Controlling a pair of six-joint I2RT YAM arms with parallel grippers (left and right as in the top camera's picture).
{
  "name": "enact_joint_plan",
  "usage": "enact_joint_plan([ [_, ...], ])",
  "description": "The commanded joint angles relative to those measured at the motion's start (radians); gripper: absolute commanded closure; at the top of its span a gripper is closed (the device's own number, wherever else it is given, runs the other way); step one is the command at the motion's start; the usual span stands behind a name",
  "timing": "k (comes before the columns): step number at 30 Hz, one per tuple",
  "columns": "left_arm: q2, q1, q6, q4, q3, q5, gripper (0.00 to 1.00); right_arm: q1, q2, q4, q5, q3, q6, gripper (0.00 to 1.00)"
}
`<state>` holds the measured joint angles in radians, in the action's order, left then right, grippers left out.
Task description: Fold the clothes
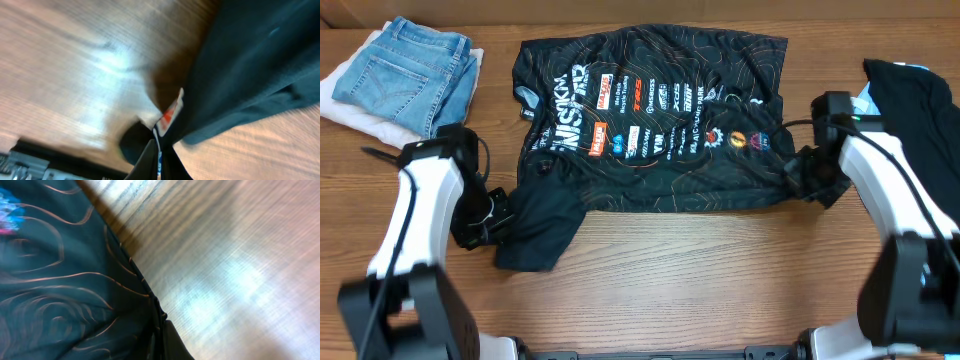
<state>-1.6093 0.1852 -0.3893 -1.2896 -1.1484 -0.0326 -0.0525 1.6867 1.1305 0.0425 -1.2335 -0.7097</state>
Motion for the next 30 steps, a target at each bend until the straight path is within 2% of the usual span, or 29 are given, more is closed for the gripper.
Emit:
enact_joint_plan([
  [1,0.092,0.004,0.008,-0.037,0.007,0.015,0.96,-0.005,-0.117,0.043,0.024,-0.026,-0.029,0.96],
  [8,0.188,0.004,0.019,-0.109,0.007,0.001,0.96,-0.005,-0.216,0.155,0.025,-0.026,-0.028,0.96],
  [9,0.195,0.004,0.019,-0.107,0.007,-0.002,0.94,-0.005,-0.221,0.156,0.025,-0.026,-0.028,0.96],
  [10,0.199,0.004,0.019,-0.1,0.007,-0.002,0.86,-0.005,-0.222,0.156,0.024,-0.026,-0.028,0.96],
  [11,0.199,0.004,0.019,-0.096,0.007,-0.003,0.85,-0.005,-0.222,0.156,0.024,-0.026,-0.028,0.96],
  [13,0.196,0.004,0.026,-0.099,0.008,-0.023,0.96,-0.005,-0.222,0.159,0.024,-0.025,-0.028,0.96],
  [19,0.225,0.003,0.038,-0.145,0.009,-0.097,0.96,-0.005,-0.225,0.16,0.024,-0.025,-0.029,0.96],
  [24,0.328,0.003,0.038,-0.146,0.009,-0.134,0.96,-0.005,-0.252,0.163,0.028,-0.025,-0.057,0.96],
  [27,0.365,0.003,0.038,-0.146,0.009,-0.133,0.66,-0.005,-0.263,0.158,0.027,-0.025,-0.052,0.96],
  [29,0.367,0.003,0.048,-0.143,0.009,-0.131,0.55,-0.005,-0.263,0.158,0.028,-0.025,-0.049,0.96],
  [30,0.362,0.003,0.05,-0.137,0.009,-0.127,0.44,-0.005,-0.263,0.157,0.028,-0.025,-0.049,0.96],
])
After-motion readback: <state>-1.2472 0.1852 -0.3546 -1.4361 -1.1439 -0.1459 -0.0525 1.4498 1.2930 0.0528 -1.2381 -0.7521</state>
